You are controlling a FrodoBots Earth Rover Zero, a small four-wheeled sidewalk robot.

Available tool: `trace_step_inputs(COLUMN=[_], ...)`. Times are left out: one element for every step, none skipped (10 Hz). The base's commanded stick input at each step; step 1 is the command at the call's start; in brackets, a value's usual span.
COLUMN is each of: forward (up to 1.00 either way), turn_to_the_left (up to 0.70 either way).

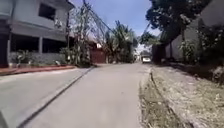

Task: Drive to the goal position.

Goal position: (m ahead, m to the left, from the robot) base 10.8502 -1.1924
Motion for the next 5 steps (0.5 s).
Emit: trace_step_inputs(forward=[1.00, 1.00, 1.00, 0.99, 0.97], turn_to_the_left=[0.02, 0.01, -0.01, -0.23, -0.31])
